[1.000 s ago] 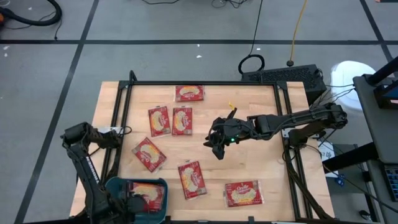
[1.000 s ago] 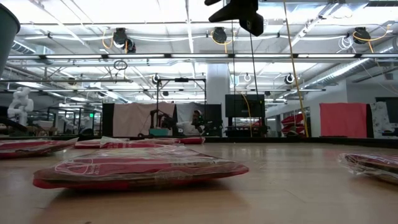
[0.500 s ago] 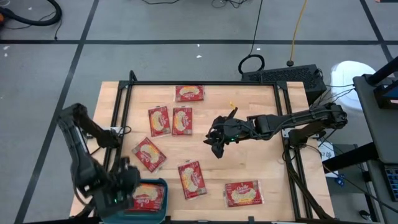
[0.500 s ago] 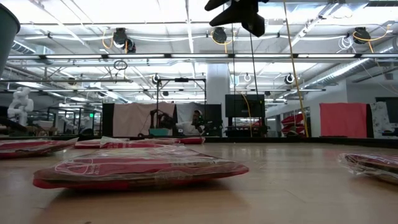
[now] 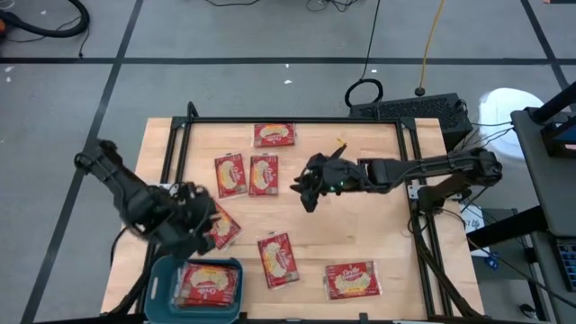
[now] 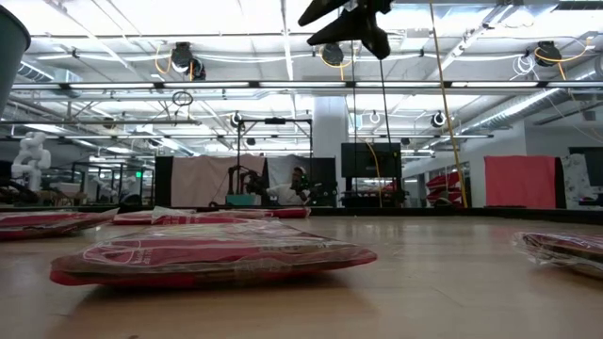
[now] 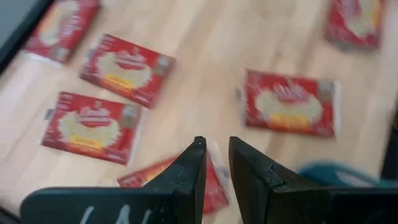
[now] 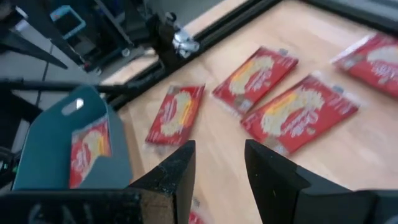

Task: Sort popcorn bags into baskets
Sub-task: Put the popcorn sachet into the bin

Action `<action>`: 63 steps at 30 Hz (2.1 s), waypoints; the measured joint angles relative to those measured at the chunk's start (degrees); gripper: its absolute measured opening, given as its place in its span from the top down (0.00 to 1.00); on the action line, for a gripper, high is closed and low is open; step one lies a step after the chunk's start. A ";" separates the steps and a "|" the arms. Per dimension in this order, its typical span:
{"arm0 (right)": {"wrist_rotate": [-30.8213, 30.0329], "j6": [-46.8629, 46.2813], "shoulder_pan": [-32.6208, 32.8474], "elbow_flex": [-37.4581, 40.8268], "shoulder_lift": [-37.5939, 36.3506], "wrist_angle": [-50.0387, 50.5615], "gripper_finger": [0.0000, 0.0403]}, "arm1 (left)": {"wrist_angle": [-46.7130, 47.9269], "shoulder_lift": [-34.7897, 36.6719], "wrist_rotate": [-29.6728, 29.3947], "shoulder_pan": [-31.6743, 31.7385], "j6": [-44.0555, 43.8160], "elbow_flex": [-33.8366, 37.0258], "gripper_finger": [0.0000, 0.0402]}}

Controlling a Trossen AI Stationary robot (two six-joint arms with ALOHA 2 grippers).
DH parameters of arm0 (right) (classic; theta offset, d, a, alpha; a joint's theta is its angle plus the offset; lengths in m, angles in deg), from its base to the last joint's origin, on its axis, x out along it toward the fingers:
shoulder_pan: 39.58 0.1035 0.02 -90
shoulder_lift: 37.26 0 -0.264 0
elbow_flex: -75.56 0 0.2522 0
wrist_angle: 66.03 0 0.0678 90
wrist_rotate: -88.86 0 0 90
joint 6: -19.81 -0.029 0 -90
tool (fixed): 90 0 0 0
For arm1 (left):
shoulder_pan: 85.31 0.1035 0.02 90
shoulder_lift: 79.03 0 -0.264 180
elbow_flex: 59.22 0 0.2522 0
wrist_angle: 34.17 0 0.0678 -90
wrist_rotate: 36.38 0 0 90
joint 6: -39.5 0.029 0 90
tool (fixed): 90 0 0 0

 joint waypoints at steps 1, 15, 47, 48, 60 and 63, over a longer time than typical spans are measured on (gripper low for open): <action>0.81 1.11 -0.84 0.00 0.00 -0.43 0.68 | -0.02 0.19 -0.67 1.33 -0.56 0.00 0.82; 19.21 24.73 -17.49 0.02 0.66 0.17 0.68 | -5.70 0.22 -2.63 18.10 0.55 0.00 0.82; 34.65 53.44 -17.90 0.02 31.01 -22.32 0.68 | -33.65 0.05 0.19 22.62 -10.44 17.00 0.82; 34.34 54.01 -17.90 0.02 31.58 -22.49 0.68 | -33.58 0.05 0.21 22.62 -10.00 17.00 0.82; 29.56 58.02 -12.33 -0.02 36.17 -27.37 0.50 | -33.40 0.05 1.78 22.62 -6.02 17.00 0.82; 23.69 59.33 -11.69 0.02 36.73 -27.12 0.49 | -33.42 0.05 3.27 22.62 -5.64 17.00 0.82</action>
